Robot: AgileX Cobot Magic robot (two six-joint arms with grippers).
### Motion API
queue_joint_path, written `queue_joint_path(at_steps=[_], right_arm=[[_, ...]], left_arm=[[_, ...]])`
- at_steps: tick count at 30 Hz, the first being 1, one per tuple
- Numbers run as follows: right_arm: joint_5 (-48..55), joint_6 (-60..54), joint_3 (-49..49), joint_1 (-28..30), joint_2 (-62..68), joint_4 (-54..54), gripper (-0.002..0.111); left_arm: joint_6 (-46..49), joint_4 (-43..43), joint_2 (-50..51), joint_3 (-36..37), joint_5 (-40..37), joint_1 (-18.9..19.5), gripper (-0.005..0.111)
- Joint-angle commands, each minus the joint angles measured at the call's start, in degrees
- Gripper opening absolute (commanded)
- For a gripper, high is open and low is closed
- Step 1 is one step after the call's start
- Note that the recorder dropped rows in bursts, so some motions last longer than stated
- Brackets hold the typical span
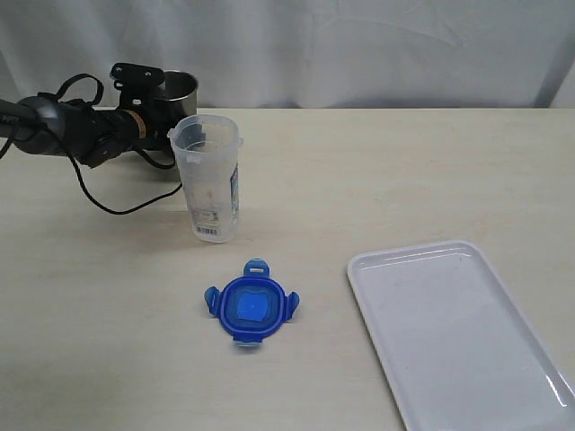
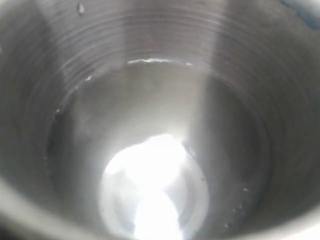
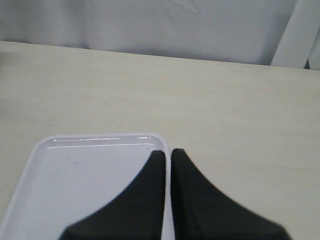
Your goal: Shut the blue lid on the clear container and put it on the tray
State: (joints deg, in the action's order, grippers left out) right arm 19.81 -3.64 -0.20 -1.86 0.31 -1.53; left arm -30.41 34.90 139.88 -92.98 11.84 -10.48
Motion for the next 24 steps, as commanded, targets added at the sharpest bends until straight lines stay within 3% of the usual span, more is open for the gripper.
queue_joint_path(at_steps=[1, 8, 20, 24], right_arm=[[-0.2, 0.0, 0.2, 0.4, -0.3, -0.2, 0.004], [-0.2, 0.0, 0.2, 0.4, -0.3, -0.2, 0.004], [-0.2, 0.0, 0.2, 0.4, -0.3, -0.2, 0.004], [-0.2, 0.0, 0.2, 0.4, -0.3, -0.2, 0.004]], left_arm=[[-1.5, 0.8, -0.4, -0.3, -0.8, 0.1, 0.069], [-5.6, 0.8, -0.4, -0.3, 5.6, 0.1, 0.069], [-3.7, 2.9, -0.4, -0.3, 3.3, 0.8, 0.069], [-3.7, 2.9, -0.4, -0.3, 3.5, 0.1, 0.079]])
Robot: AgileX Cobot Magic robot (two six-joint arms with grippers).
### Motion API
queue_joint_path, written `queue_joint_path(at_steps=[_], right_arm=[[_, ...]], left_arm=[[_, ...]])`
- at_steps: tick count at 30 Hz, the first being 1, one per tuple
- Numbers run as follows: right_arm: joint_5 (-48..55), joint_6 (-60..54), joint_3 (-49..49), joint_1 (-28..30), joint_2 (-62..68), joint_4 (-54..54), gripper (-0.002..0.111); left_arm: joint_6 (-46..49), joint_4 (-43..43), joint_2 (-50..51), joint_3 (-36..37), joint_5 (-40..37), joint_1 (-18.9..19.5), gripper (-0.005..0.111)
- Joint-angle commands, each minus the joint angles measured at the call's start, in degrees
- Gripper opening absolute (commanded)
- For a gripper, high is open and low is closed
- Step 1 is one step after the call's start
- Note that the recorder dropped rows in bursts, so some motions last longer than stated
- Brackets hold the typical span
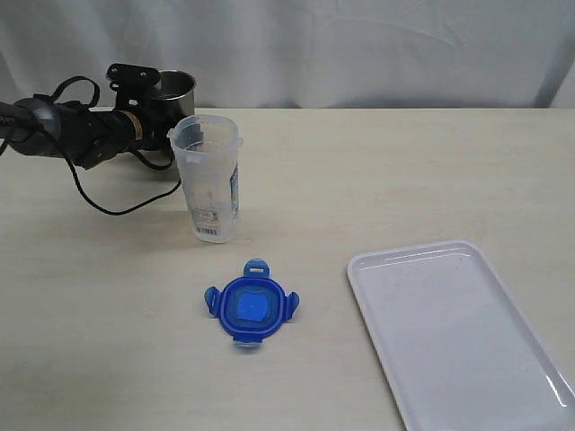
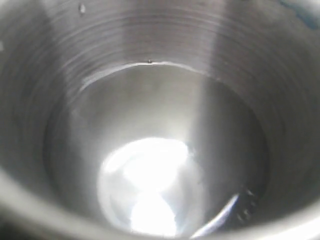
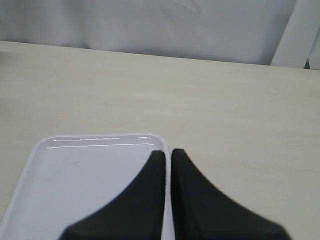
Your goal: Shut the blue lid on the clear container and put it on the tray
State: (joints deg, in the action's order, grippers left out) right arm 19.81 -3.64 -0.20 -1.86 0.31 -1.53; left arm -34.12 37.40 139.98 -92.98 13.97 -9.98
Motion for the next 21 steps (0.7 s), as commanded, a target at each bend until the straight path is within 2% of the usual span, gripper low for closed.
queue_joint_path(at_steps=[1, 4, 21], right_arm=[[-0.2, 0.0, 0.2, 0.4, -0.3, -0.2, 0.004], [-0.2, 0.0, 0.2, 0.4, -0.3, -0.2, 0.004], [-0.2, 0.0, 0.2, 0.4, -0.3, -0.2, 0.004]], left_arm=[[-0.1, 0.4, -0.5, -0.3, 1.0, -0.7, 0.084], [-0.1, -1.0, -0.5, -0.3, 0.6, -1.1, 0.091], [-0.8, 0.9, -0.6, -0.3, -1.0, -1.2, 0.09]])
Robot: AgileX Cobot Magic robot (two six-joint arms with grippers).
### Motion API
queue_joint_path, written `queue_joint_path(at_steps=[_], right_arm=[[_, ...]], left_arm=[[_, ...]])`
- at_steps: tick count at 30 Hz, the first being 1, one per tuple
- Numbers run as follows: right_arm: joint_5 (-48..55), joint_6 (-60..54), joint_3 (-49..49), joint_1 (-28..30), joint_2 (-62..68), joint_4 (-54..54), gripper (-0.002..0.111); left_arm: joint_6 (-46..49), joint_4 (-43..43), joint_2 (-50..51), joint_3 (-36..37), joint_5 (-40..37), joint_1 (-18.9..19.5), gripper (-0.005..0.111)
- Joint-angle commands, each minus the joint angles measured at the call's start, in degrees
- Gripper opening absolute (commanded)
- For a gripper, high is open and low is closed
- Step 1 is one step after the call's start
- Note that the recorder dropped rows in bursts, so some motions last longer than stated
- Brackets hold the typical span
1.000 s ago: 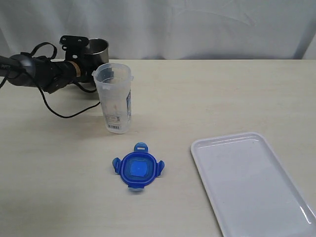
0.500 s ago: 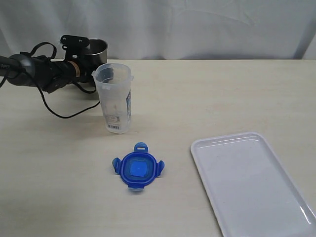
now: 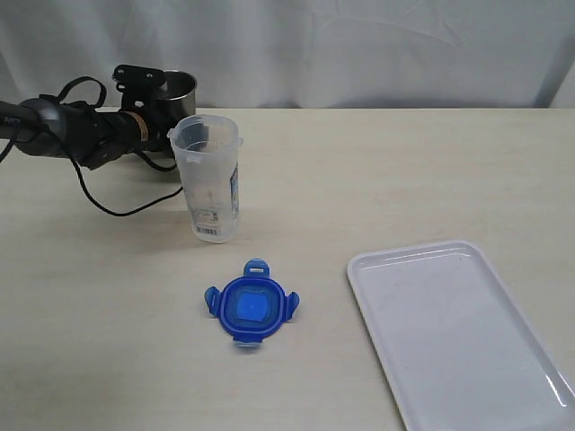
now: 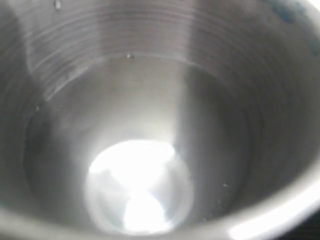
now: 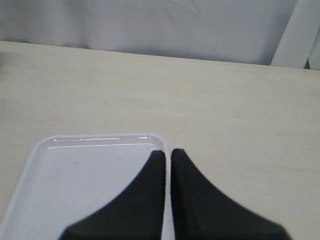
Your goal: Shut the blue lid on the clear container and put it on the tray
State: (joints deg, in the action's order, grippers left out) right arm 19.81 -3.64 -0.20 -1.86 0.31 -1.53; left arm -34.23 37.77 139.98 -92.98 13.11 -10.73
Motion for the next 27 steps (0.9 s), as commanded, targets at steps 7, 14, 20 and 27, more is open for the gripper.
queue_joint_path(at_steps=[7, 14, 20, 27], right_arm=[[-0.2, 0.0, 0.2, 0.4, -0.3, -0.2, 0.004], [-0.2, 0.0, 0.2, 0.4, -0.3, -0.2, 0.004], [-0.2, 0.0, 0.2, 0.4, -0.3, -0.2, 0.004], [-0.2, 0.0, 0.2, 0.4, -0.3, -0.2, 0.004]], left_arm=[[-0.4, 0.7, -2.7, -0.3, -3.0, -0.3, 0.09], [-0.5, 1.1, -3.7, 1.9, -1.6, -0.2, 0.09], [-0.5, 0.7, -5.3, 6.9, 4.0, 1.3, 0.09], [-0.3, 0.6, -7.2, 11.5, 6.2, 2.5, 0.09]])
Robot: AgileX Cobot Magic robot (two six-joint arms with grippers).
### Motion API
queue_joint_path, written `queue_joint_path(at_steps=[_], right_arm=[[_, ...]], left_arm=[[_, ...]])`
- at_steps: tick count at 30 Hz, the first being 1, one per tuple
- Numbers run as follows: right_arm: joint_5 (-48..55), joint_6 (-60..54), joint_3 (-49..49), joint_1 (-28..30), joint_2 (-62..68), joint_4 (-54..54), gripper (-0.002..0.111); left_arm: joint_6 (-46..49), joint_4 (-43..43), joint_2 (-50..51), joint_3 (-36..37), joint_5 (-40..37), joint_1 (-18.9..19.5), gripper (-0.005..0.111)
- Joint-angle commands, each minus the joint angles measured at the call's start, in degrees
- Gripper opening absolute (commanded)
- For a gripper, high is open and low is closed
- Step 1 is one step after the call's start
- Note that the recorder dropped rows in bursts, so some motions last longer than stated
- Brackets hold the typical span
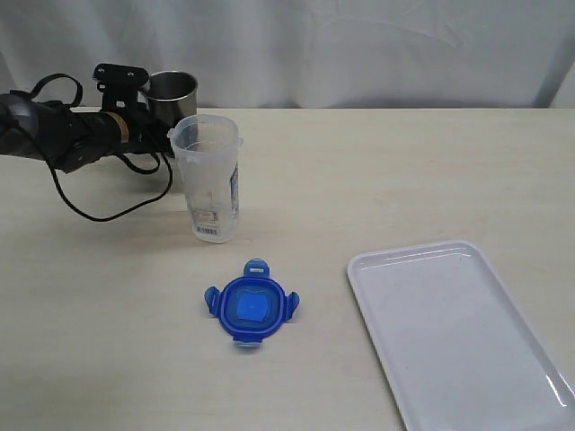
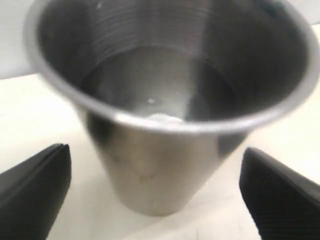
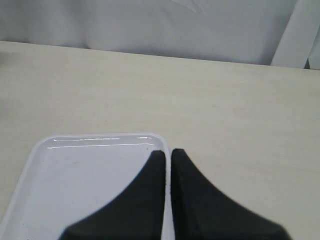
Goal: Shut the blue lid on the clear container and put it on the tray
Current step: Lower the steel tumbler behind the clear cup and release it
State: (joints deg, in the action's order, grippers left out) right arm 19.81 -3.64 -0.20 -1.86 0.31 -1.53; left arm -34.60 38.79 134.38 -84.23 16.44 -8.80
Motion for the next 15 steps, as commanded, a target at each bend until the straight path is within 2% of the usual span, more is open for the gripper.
queue_joint_path(at_steps=[1, 15], right_arm=[[-0.2, 0.0, 0.2, 0.4, -0.3, -0.2, 0.004], [-0.2, 0.0, 0.2, 0.4, -0.3, -0.2, 0.004]], left_arm=[[0.3, -0.5, -1.8, 3.7, 3.7, 0.8, 0.09], [1.4, -0.5, -10.8, 15.2, 5.1, 2.8, 0.09]])
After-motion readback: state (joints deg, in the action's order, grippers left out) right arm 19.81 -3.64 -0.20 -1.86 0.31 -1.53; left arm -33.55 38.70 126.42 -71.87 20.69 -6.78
